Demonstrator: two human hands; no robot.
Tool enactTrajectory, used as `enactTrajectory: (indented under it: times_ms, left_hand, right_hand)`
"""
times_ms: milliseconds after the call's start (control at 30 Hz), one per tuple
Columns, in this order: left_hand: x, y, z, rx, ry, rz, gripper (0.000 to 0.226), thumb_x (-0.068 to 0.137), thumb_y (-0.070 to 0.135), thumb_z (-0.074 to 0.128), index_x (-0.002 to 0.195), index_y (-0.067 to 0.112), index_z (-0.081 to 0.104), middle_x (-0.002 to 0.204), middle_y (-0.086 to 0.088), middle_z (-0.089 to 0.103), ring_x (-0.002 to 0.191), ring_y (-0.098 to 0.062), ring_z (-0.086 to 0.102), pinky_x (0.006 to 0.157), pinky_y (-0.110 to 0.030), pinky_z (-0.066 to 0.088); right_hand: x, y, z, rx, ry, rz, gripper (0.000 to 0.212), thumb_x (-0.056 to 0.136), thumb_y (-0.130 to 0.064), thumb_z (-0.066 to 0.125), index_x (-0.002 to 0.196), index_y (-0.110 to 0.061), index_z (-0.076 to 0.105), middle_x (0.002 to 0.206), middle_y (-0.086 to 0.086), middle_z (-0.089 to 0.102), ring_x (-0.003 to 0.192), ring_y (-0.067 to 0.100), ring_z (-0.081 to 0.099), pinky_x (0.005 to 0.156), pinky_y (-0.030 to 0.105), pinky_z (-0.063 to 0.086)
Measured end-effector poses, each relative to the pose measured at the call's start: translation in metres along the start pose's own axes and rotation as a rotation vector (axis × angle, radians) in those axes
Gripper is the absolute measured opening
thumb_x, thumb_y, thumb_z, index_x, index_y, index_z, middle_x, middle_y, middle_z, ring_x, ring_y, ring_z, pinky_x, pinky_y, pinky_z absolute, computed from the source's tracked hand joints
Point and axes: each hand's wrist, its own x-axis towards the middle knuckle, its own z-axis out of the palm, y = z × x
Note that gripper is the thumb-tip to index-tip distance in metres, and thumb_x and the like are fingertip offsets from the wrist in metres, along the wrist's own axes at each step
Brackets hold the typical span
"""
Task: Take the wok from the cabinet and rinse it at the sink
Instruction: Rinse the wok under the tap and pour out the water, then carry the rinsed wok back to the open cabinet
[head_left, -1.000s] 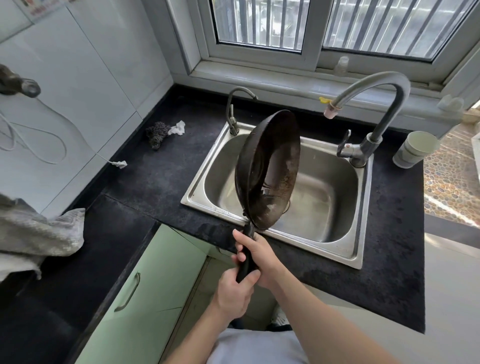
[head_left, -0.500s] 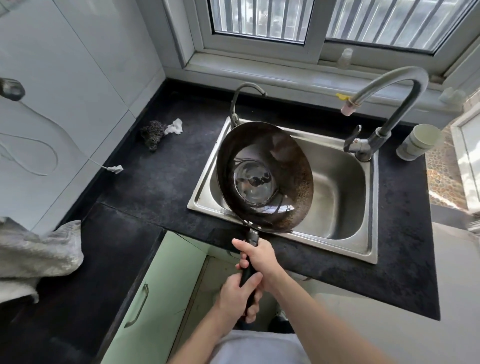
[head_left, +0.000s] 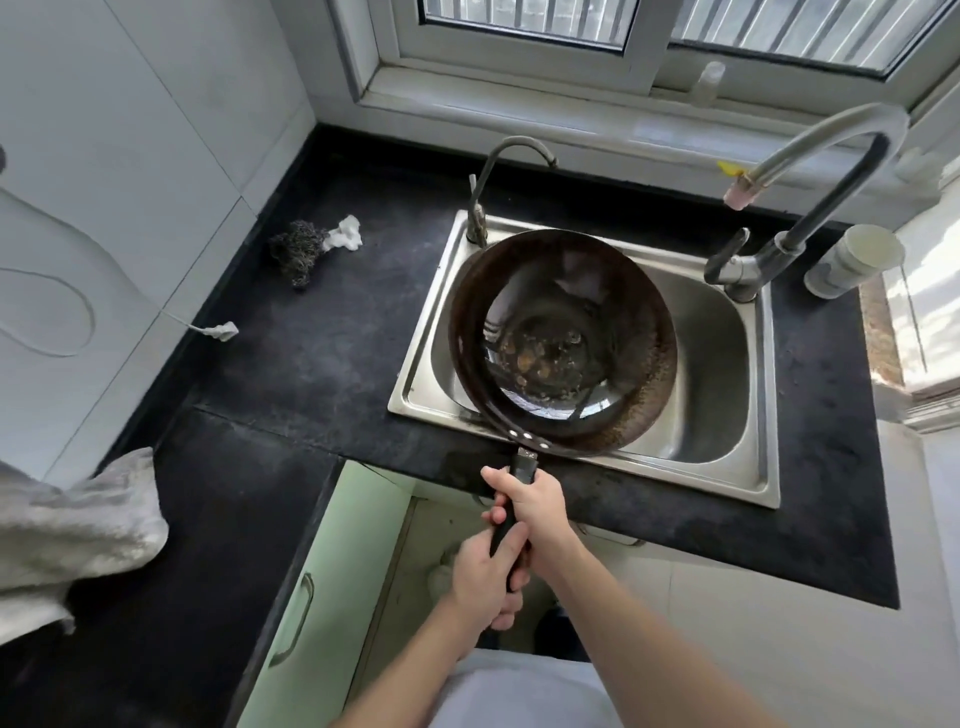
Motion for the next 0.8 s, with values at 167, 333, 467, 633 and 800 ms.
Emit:
enactTrajectory:
  times_ms: [167,333,467,633,800]
  left_hand:
    - [0.002,0.0,-0.009,0.002,-0.015,0.043,0.035,0.101,0.036,0.047,0.084,0.005,0.047,0.053,-0.005,0.043,0.034,-0.014,0.032,0.034,-0.02,0.026]
    - [0.001,-0.001,-0.009,0.025,-0.008,0.088,0.038,0.101,0.033,0.047,0.079,0.003,0.048,0.051,-0.005,0.046,0.032,-0.016,0.037,0.032,-0.021,0.033]
    - [0.0,0.002,-0.003,0.057,-0.002,0.138,0.04,0.101,0.035,0.046,0.076,0.004,0.049,0.052,-0.007,0.048,0.033,-0.018,0.04,0.033,-0.023,0.036]
    - [-0.003,0.003,0.016,0.09,0.1,0.199,0.044,0.099,0.039,0.049,0.07,0.007,0.052,0.054,-0.012,0.05,0.034,-0.021,0.044,0.036,-0.026,0.04]
    - [-0.013,-0.004,0.062,-0.019,0.206,0.235,0.044,0.1,0.034,0.048,0.067,0.005,0.049,0.05,-0.008,0.05,0.031,-0.018,0.043,0.031,-0.023,0.037]
  right_hand:
    - [0.001,0.001,0.007,0.069,-0.042,0.042,0.027,0.091,-0.015,0.073,0.074,-0.013,0.052,0.053,-0.001,0.043,0.04,0.011,0.038,0.054,0.029,0.053]
    - [-0.002,-0.001,0.01,0.037,-0.025,-0.003,0.029,0.091,-0.01,0.072,0.073,-0.013,0.049,0.053,0.0,0.044,0.039,0.011,0.039,0.051,0.029,0.053]
    - [-0.002,-0.009,0.006,-0.001,-0.034,-0.011,0.027,0.092,-0.005,0.069,0.075,-0.01,0.049,0.053,0.0,0.043,0.039,0.012,0.039,0.049,0.029,0.052]
    - [-0.006,-0.022,-0.005,-0.044,-0.082,-0.013,0.019,0.092,0.0,0.066,0.083,-0.007,0.05,0.052,0.001,0.045,0.037,0.013,0.044,0.049,0.029,0.055]
    - [-0.015,-0.036,-0.034,-0.137,-0.184,0.012,0.024,0.092,0.0,0.065,0.077,-0.008,0.048,0.052,0.002,0.045,0.041,0.016,0.048,0.049,0.03,0.055]
